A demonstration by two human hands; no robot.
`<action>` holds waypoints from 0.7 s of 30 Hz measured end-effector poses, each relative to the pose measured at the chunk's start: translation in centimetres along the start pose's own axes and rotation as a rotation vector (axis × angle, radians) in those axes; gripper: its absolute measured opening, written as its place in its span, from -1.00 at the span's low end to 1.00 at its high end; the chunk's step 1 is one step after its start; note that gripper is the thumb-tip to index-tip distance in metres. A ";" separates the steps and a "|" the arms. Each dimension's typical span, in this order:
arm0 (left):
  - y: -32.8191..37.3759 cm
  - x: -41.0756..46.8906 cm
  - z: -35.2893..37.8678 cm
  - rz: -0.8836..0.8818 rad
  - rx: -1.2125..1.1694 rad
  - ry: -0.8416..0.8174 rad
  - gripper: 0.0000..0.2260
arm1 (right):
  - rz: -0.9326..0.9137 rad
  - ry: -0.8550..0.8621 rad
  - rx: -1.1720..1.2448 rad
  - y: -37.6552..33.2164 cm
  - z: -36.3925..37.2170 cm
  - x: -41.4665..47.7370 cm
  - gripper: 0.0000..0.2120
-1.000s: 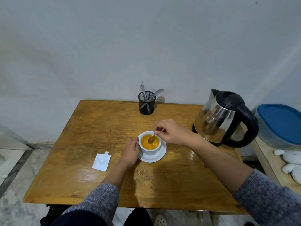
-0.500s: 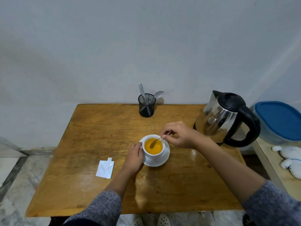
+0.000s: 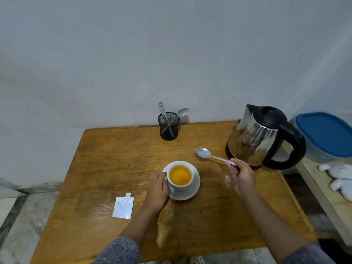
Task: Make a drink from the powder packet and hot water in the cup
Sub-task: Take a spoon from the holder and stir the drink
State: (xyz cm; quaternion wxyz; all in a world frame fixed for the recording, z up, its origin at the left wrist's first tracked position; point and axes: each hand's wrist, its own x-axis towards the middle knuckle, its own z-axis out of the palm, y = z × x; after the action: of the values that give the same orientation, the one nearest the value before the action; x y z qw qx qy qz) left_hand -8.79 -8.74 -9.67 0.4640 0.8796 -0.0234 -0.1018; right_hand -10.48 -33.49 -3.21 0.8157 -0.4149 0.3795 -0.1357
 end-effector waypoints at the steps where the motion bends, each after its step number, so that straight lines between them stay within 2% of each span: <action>1: 0.0 0.0 0.0 0.002 -0.006 0.001 -0.74 | 0.026 0.042 0.025 0.8 -0.5 0.1 -0.80; 3: 0.0 0.1 0.1 -0.004 -0.006 0.010 -0.74 | 0.065 0.123 0.017 2.2 -1.0 0.2 -0.77; 5: 0.0 0.1 0.1 -0.013 0.000 0.014 -0.74 | 0.091 0.164 -0.046 3.5 -1.1 0.1 -0.83; 11: 0.1 0.0 0.0 -0.025 -0.015 0.002 -0.74 | 0.097 0.136 -0.307 5.7 -1.1 -0.4 -0.88; 16: 0.2 0.1 -0.2 -0.032 -0.015 -0.010 -0.74 | -0.030 0.065 -0.872 6.6 -1.4 -0.2 -0.88; 21: 0.2 0.1 -0.2 -0.030 -0.029 -0.021 -0.73 | -0.102 -0.048 -1.102 7.0 -1.5 -0.1 -0.84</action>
State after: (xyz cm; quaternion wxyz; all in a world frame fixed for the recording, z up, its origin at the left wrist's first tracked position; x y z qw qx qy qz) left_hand -8.64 -8.67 -9.43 0.4748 0.8720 -0.0138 -0.1182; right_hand -12.32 -29.93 -9.19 0.4788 -0.8012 0.3549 0.0530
